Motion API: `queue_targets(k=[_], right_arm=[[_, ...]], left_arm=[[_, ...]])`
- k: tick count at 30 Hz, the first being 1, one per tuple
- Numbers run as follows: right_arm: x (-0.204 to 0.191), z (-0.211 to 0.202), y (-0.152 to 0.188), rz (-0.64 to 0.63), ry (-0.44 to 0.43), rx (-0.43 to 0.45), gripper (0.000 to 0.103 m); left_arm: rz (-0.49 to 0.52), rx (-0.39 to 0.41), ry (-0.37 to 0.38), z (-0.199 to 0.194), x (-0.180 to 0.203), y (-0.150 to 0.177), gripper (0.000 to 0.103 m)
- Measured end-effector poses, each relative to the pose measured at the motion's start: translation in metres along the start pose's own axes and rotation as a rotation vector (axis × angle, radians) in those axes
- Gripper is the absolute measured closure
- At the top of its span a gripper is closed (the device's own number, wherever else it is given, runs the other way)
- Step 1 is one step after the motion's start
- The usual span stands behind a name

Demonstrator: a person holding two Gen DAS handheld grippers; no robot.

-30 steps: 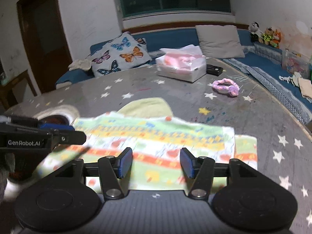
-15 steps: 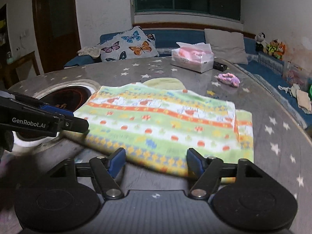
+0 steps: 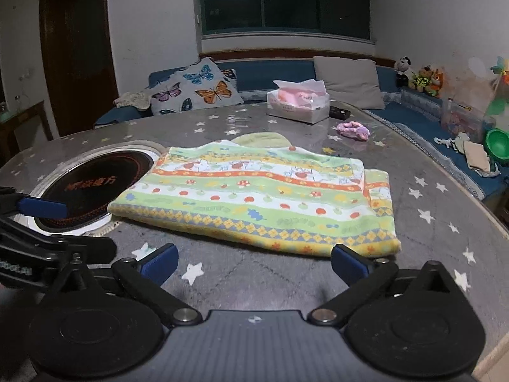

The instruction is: Fold clothes

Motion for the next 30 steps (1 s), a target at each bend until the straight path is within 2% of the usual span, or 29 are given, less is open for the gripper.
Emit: queue_targets(k=[6, 13, 30], right_arm=[[-0.001, 0.0, 0.013, 0.053, 0.02, -0.031, 0.0], [0.002, -0.005, 0.02, 0.094, 0.049, -0.028, 0.0], [-0.003, -0.011, 0.024, 0.089, 0.086, -0.028, 0.0]], left_arm=[[-0.008, 0.005, -0.031, -0.008, -0.004, 0.012, 0.0], [-0.011, -0.007, -0.058, -0.01, -0.007, 0.023, 0.0], [-0.017, -0.01, -0.044, -0.017, -0.003, 0.033, 0.0]])
Point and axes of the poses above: each gripper's, at about its wrist camera, not at the fingertips, and z roughly the way its jaws point, x to its right, y to its underside, the point moved 7 cm from there along z, roughly the way its jaws point, and after that the axes turned 4 degrees about -y, right-handed, at the moved point
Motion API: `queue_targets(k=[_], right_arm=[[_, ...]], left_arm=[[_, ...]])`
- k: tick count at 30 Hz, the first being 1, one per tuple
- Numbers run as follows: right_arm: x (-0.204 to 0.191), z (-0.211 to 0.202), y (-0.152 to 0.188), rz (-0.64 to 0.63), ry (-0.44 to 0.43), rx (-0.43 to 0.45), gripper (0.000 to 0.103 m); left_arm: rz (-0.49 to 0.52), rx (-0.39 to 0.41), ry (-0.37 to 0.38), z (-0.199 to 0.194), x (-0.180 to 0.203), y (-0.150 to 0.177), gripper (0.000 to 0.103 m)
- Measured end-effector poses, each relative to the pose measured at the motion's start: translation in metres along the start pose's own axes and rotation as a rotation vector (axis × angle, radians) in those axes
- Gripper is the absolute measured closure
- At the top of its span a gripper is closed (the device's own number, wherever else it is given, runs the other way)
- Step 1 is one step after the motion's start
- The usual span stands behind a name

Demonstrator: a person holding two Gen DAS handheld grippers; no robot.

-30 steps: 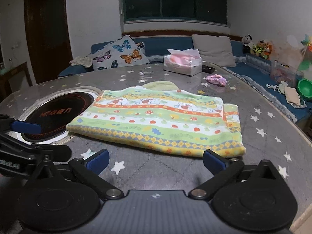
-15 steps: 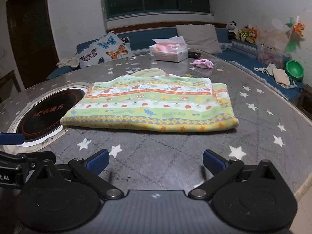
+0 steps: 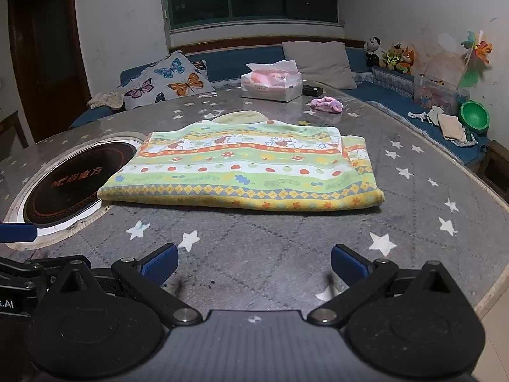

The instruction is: Fold clothes

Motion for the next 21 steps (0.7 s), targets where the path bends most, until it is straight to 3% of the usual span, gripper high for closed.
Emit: queue_targets(k=[21], right_arm=[[-0.0034, -0.0034, 0.0046, 0.004, -0.005, -0.003, 0.0]], left_arm=[[-0.004, -0.007, 0.017, -0.0035, 0.0052, 0.0067, 0.0]])
Point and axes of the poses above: each gripper's, at about its wrist camera, not at the fingertips, and z roughly the way its jaws point, x to its right, y to its underside, the point moved 7 cm from there along z, roughly the way its jaws point, and after that the axes turned 4 degrees about -y, right-handed, at the moved point
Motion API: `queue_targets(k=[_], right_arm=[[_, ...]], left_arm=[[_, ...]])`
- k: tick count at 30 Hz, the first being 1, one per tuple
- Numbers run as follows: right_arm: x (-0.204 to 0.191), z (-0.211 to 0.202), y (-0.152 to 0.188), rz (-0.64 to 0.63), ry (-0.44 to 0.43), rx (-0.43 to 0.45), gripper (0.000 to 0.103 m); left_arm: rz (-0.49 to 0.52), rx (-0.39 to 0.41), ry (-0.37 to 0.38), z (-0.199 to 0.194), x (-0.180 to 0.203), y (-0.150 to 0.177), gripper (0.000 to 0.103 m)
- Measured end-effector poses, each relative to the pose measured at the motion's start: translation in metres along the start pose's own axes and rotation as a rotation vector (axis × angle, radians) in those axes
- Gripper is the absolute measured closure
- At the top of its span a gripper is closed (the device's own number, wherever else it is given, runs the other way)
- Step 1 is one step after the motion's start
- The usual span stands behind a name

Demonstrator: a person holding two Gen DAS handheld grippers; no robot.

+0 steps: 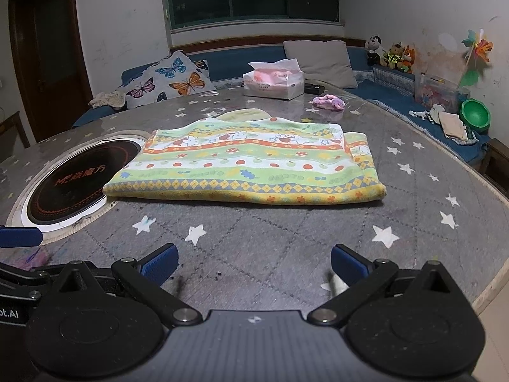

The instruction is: Fold clothes

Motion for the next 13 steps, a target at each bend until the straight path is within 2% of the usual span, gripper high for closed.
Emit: queue_targets(k=[13], right_arm=[[-0.0015, -0.0025, 0.0013, 0.002, -0.002, 0.002, 0.0]], left_arm=[[0.001, 0.002, 0.007, -0.0033, 0.0008, 0.0011, 0.0]])
Point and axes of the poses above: each gripper's, at about its wrist camera, not at the fingertips, and z roughly the way its jaws point, x to its right, y to its underside, the point moved 7 cm from there along z, roughly the way its jaws point, and after that the axes turned 4 degrees about -y, right-handed, at the moved point
